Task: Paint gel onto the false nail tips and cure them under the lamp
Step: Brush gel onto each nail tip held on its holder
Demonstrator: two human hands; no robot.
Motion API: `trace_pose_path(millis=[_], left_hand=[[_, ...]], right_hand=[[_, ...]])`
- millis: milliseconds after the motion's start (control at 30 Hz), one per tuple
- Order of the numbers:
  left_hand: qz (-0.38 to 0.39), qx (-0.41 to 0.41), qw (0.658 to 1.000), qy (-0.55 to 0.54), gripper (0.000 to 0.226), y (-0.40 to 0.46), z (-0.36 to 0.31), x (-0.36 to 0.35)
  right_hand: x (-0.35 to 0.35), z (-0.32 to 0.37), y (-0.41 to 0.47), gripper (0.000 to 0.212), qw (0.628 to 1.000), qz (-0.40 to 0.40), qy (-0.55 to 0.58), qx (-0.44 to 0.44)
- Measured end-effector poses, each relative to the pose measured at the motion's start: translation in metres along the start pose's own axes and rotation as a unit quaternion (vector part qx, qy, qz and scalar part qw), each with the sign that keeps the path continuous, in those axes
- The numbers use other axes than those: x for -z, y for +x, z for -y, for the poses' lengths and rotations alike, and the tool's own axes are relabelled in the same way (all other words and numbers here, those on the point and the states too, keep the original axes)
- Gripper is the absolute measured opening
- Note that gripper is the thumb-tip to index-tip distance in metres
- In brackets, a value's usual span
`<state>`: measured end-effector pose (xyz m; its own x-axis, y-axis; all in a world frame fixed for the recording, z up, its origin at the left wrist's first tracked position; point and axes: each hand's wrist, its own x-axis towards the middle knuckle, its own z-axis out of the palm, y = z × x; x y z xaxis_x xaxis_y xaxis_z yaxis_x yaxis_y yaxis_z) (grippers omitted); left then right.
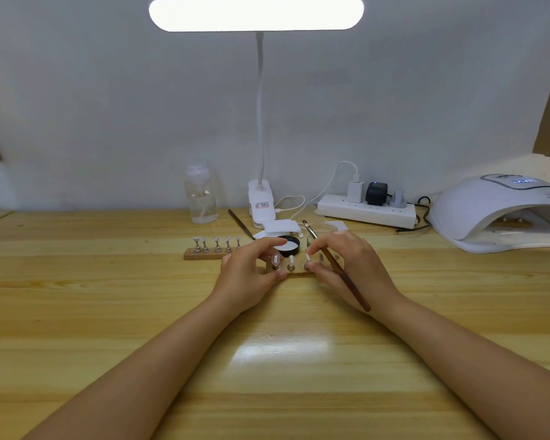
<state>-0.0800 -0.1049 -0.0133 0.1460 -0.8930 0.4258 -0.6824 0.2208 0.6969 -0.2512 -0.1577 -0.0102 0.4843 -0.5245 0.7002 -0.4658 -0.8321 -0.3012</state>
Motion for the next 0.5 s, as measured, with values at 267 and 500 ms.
trace_pose_path(millis=[267, 500], left_hand=[[-0.002, 0.006, 1.0, -0.006, 0.046, 0.0012, 0.0015, 0.0001], [0.0, 0.03, 0.999, -0.015, 0.045, 0.0017, 0.0022, 0.0005]], right_hand=[[-0.0004, -0.0005, 0.0, 0.017, 1.0, 0.004, -0.014, -0.003], [0.0042, -0.005, -0.0003, 0.018, 0.999, 0.002, -0.035, -0.039]])
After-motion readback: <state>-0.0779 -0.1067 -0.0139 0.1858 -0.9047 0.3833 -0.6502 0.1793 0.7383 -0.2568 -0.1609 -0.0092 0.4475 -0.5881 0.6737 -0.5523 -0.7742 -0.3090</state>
